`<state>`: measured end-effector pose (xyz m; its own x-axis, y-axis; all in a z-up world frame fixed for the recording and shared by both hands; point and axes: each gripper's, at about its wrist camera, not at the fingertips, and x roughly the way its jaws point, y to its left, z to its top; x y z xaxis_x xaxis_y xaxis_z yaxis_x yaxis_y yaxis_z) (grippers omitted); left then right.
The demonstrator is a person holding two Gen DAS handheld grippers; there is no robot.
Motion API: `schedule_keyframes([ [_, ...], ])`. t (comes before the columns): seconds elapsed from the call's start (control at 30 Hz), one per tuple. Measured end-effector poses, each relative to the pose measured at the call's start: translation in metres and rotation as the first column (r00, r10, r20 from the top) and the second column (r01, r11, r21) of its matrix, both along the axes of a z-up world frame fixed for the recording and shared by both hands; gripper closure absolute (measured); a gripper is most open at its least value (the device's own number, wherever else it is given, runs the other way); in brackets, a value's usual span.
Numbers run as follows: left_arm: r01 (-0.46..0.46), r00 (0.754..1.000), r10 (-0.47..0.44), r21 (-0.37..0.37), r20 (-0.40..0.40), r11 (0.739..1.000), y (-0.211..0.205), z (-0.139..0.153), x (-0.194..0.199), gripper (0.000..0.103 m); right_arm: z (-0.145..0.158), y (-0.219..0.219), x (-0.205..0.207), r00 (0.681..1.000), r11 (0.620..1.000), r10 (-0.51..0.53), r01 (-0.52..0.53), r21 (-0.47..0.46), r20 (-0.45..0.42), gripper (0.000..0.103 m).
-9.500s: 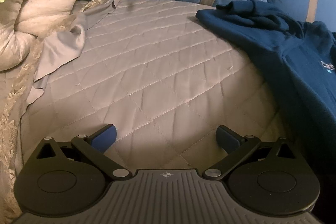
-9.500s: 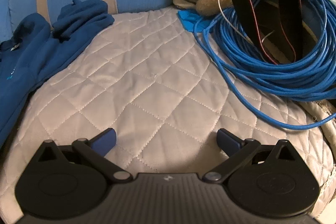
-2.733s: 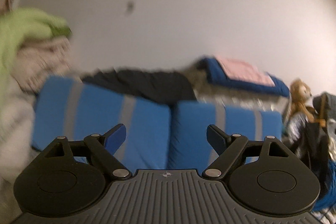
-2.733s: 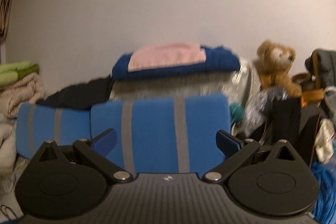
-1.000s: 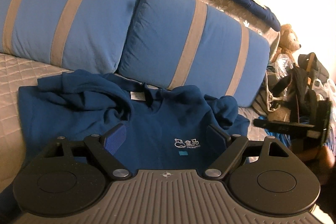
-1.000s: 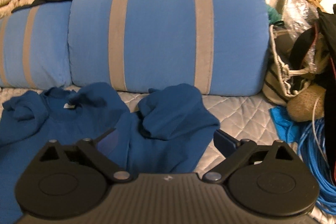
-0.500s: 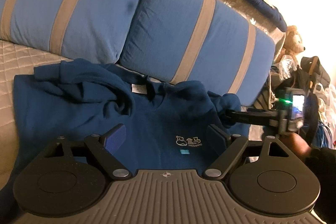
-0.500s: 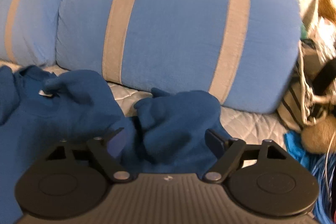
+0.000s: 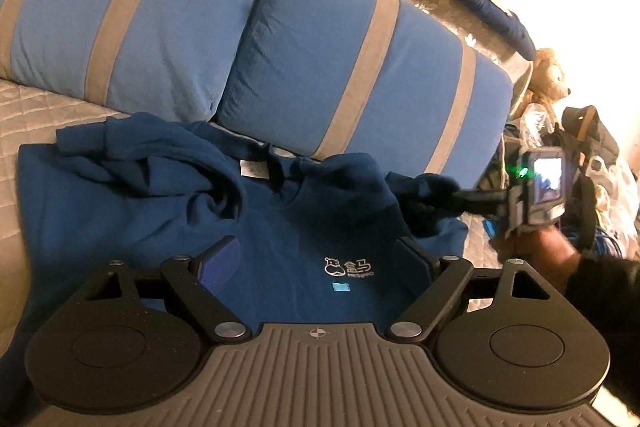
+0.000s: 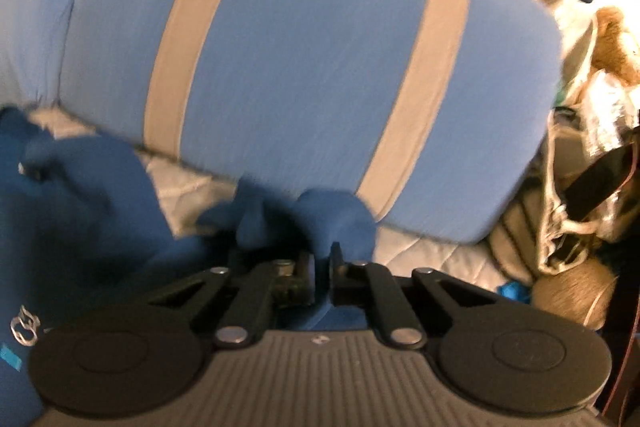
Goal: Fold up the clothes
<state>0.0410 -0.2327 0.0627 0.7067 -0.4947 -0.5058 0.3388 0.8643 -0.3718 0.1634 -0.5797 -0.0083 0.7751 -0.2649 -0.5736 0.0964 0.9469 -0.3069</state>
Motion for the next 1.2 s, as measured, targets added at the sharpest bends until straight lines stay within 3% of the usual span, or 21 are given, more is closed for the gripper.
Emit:
schedule_keyframes([
  [0.43,0.006,1.000,-0.006,0.012,0.005,1.000,-0.001,0.000,-0.002,0.018,0.076,0.005,-0.020,0.990,0.989,0.097,-0.107,0.103,0.098,0.097],
  [0.6,0.007,1.000,-0.007,0.010,-0.004,1.000,0.001,0.000,-0.002,0.018,0.093,0.011,-0.036,0.976,0.959,0.171,-0.197,0.202,0.135,0.097],
  [0.67,0.009,1.000,-0.009,0.006,-0.004,1.000,0.001,0.001,-0.003,0.018,0.088,0.012,-0.047,0.967,0.941,0.217,-0.243,0.237,0.134,0.097],
  [0.77,0.012,1.000,-0.012,-0.001,-0.004,1.000,0.002,0.001,-0.003,0.018,0.063,0.013,-0.062,0.964,0.933,0.257,-0.265,0.244,0.066,0.097],
  [0.93,0.030,0.999,-0.030,-0.008,-0.010,1.000,0.000,0.001,-0.002,0.018,0.014,0.019,-0.088,0.936,0.935,0.340,-0.326,0.139,-0.096,0.094],
  [1.0,0.036,0.999,-0.036,-0.001,-0.021,0.999,-0.001,0.000,-0.002,0.018,0.005,0.024,-0.097,0.915,0.926,0.377,-0.368,0.081,-0.144,0.066],
  [1.03,0.039,0.999,-0.039,0.002,-0.026,0.999,-0.002,-0.001,-0.001,0.018,0.003,0.026,-0.101,0.906,0.920,0.391,-0.388,0.055,-0.161,0.059],
  [1.1,0.045,0.999,-0.044,0.007,-0.029,0.999,-0.003,-0.001,-0.001,0.018,0.005,0.030,-0.106,0.893,0.907,0.417,-0.420,0.017,-0.169,0.033],
  [1.17,0.043,0.999,-0.043,0.009,-0.030,0.999,-0.003,-0.002,-0.001,0.018,0.012,0.031,-0.108,0.886,0.896,0.439,-0.443,0.007,-0.147,0.021],
  [1.2,0.041,0.999,-0.041,0.010,-0.032,0.999,-0.003,-0.003,0.000,0.018,0.015,0.032,-0.109,0.883,0.891,0.450,-0.454,0.003,-0.136,0.021],
])
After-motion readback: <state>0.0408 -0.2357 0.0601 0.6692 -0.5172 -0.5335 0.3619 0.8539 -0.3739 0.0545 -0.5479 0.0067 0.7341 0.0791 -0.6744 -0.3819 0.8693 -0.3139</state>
